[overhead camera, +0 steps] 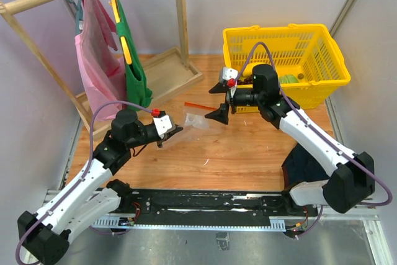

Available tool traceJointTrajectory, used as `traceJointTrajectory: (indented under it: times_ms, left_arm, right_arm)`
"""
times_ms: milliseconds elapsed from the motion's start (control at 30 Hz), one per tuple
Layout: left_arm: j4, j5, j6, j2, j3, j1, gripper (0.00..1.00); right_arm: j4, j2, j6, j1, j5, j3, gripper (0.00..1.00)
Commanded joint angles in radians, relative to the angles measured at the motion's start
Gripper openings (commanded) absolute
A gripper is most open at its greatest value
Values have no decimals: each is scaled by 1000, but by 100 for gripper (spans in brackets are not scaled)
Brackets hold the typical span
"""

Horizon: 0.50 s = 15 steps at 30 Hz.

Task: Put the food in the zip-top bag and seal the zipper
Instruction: Pick up the zipper food storage bag at the center of the board.

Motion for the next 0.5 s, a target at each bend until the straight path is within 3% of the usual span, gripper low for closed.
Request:
traceJointTrajectory:
  times_ms: [0, 333, 467]
  left_arm:
    - [30, 60, 52, -12, -6, -14, 0]
    - [41, 61, 56, -42, -18, -17, 0]
    - [43, 48, 56, -45, -20, -17, 0]
  right_arm:
    - [-73, 38, -126, 13, -101, 75, 98]
    - [-183, 133, -201, 40, -243, 118, 100]
    - [-283, 159, -269, 70, -250, 135, 90]
